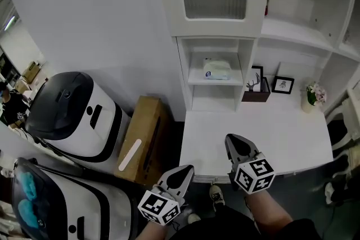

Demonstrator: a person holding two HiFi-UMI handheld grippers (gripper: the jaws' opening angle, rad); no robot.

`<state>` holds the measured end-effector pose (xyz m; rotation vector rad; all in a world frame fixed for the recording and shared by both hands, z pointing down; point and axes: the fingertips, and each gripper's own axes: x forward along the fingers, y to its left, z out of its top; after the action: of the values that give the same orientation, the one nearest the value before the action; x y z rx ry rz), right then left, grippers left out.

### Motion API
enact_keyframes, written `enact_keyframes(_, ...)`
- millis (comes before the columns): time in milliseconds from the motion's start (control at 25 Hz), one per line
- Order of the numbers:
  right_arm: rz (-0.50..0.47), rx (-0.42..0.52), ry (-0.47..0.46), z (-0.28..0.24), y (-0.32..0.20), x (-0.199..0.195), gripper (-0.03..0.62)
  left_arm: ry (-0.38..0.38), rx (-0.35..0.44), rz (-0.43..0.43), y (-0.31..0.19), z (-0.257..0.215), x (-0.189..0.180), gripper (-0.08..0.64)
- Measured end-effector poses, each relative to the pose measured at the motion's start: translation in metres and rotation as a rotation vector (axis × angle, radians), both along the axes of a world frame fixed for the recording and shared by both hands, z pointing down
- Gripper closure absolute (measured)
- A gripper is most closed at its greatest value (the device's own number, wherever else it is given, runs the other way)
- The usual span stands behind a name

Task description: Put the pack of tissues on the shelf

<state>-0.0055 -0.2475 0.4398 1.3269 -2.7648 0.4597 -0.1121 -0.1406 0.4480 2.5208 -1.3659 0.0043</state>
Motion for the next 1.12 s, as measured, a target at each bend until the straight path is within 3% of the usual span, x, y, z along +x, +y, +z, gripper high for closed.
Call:
enact_keyframes(760,0.026,-0.023,0.013,0.016,0.143,0.001,0.588,0.001,0.002,0.130,0.097,0.011,0.014,0.557)
enact_keyframes(1120,0.044,-0.044,0.031,0.026,0.197,0.010,0.588,0.024,-0.013,0.196,0.132,0.020,0.038,0.557)
